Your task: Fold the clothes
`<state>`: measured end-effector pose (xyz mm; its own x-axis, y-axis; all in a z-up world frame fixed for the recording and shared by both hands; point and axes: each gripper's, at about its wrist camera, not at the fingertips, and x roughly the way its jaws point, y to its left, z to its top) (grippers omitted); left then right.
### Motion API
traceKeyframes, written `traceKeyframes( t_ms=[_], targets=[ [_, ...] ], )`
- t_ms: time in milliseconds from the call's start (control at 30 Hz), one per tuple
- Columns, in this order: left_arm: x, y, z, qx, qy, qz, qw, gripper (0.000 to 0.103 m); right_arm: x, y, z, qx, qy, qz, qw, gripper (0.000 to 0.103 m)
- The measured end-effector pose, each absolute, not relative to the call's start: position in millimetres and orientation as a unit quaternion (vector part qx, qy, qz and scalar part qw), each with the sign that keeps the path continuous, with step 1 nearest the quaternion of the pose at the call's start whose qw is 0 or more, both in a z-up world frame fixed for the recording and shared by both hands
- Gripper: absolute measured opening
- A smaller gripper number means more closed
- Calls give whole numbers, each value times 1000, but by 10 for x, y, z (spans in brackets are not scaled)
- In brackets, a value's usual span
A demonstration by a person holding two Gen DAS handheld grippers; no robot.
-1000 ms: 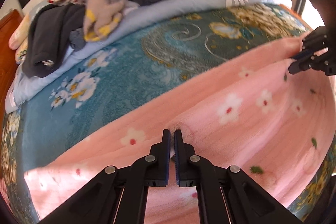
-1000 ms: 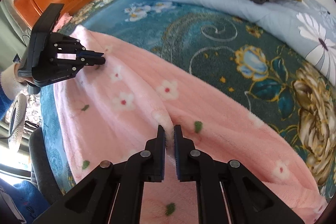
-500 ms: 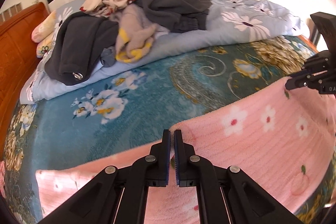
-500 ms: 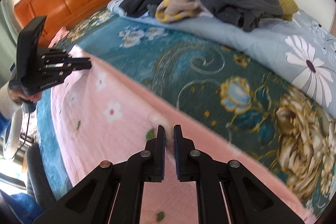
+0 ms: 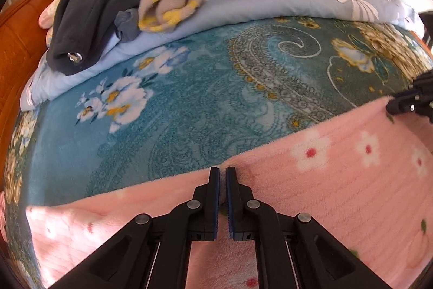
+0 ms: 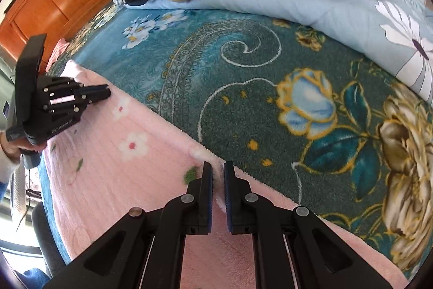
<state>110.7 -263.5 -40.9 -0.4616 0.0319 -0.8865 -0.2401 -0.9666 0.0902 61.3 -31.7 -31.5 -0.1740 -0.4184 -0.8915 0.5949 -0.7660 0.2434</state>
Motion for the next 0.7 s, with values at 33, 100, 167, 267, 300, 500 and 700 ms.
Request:
traceKeyframes(
  t_ms=[33, 100, 167, 267, 300, 500, 700],
  targets=[
    [1103, -2641, -401, -514, 97, 849, 78, 8, 602, -311, -334, 553, 76, -761, 331, 8],
    [1112, -2654, -355, -519, 84, 848, 74, 8, 594, -316, -352, 554, 74, -762, 328, 8],
    [1143, -2699, -268, -524, 53, 847, 68, 8, 604, -309, -321, 552, 72, -764, 326, 8],
    [1208, -2790, -127, -528, -2, 848, 47, 16, 658, -200, -143, 535, 62, -776, 329, 25],
    [1254, -2827, -76, -525, -23, 850, 33, 19, 683, -125, -63, 528, 55, -782, 327, 28],
    [1826, -2686, 178, -491, -150, 858, 25, 31, 938, 857, 329, 501, -42, -826, 256, 36],
    [2299, -1778, 131, -492, -79, 861, 101, 36, 1596, 2317, 363, 480, -181, -852, 106, 42]
  ],
)
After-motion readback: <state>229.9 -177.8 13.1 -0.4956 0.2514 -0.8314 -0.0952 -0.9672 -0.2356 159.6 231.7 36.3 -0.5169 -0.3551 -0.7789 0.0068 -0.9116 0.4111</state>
